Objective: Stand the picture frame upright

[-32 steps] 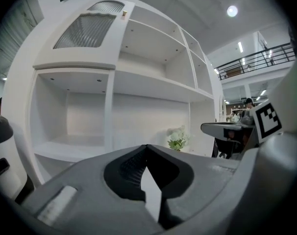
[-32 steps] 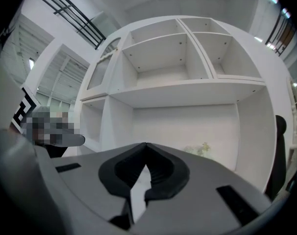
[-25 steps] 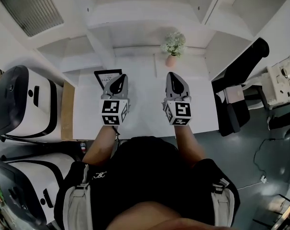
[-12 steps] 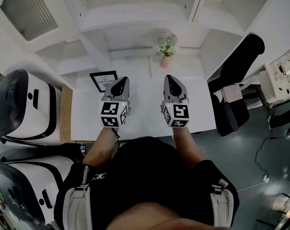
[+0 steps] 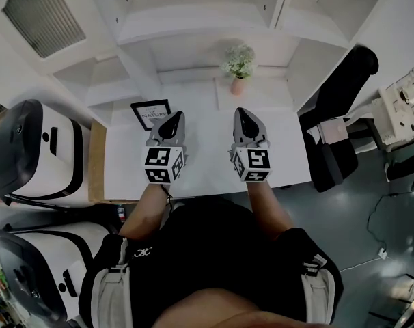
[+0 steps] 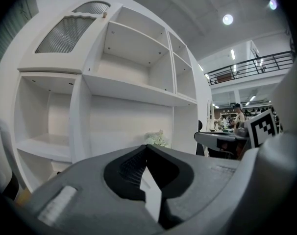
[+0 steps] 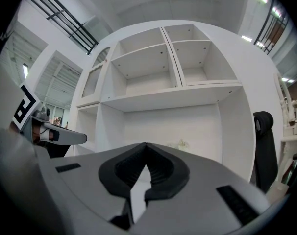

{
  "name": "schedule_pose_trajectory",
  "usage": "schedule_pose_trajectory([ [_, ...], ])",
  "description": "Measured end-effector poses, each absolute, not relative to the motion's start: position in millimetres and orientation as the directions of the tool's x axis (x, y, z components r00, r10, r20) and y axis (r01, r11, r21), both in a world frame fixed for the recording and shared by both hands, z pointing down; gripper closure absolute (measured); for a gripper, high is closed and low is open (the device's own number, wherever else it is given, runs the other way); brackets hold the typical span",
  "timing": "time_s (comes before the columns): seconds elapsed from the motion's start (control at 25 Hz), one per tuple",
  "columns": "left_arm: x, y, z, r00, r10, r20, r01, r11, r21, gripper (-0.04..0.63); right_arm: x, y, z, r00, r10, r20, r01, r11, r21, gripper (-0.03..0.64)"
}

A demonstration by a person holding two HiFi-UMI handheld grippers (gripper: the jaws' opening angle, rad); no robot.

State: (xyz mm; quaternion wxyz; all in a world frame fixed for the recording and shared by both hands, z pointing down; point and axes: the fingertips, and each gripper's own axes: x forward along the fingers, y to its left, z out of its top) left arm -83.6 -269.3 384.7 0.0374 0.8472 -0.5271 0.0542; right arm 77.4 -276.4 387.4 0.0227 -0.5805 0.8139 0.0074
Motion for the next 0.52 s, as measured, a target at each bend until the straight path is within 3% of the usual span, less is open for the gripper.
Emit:
schedule_pose_trajectory([
  [0.52,-90.7,-271.5,389.2,0.468,-0.872,0.142,-0.882,-0.471,0.014,0.578,69.4,-279.1,396.4,-0.306,-0.952,-0.025,-0.951,0.307,-0.045,0.615],
])
